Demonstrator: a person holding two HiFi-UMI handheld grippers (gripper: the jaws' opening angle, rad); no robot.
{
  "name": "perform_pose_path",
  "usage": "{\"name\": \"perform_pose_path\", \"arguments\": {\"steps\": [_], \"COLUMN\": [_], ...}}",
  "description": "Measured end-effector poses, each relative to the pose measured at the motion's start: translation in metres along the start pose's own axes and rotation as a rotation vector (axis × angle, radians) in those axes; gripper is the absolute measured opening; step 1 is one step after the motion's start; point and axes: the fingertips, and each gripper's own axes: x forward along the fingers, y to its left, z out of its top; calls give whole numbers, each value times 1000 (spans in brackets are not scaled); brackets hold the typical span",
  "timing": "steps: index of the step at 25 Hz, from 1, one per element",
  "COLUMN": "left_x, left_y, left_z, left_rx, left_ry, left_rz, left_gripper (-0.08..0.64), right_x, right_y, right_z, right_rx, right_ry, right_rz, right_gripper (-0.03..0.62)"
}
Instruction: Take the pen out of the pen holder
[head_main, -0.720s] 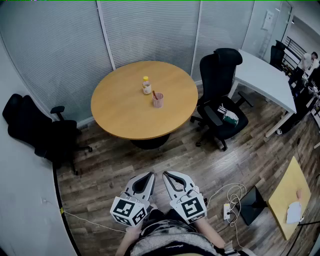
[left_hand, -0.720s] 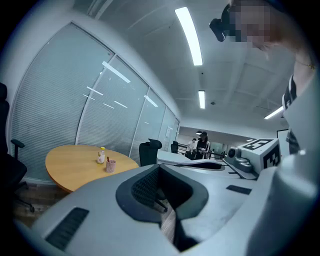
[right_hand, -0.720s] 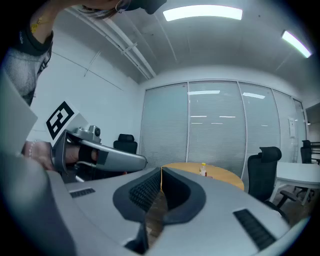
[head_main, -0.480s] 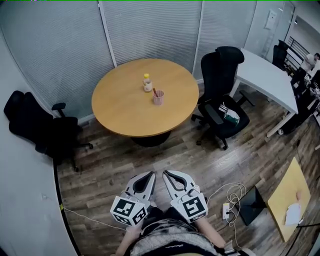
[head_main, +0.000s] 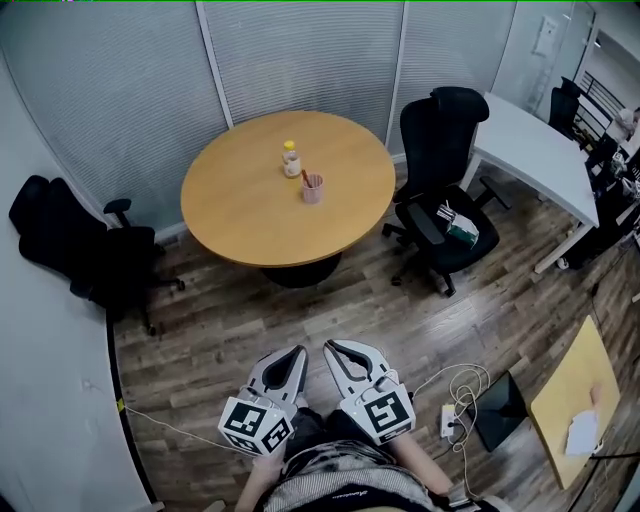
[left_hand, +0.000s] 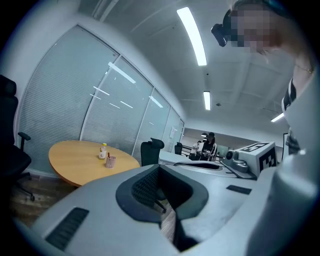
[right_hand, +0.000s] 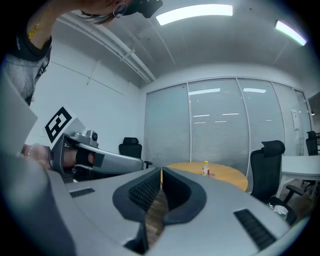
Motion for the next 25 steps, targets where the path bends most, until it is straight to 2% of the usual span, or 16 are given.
{"name": "perform_pose_path", "arguments": {"steps": [5,12,17,25], "left_x": [0,14,39,79], "left_y": [-3,10,31,80], "left_z": [-10,-8,3,32], "left_rx": [0,-14,-20,37], "left_ry": [12,7,5,22], "left_rz": [25,11,-38,-110], "left_gripper": [5,4,3,5], "right_x": [-2,10,36,96], "right_y": [-4,-12,-30,-63], "right_z": [-3,-3,3,11], "right_rx": [-10,-6,-12,-25], "right_ry": [-6,-6,-14,7], "right_rz": [12,0,-37,-92], "right_gripper": [26,25,26,26]}}
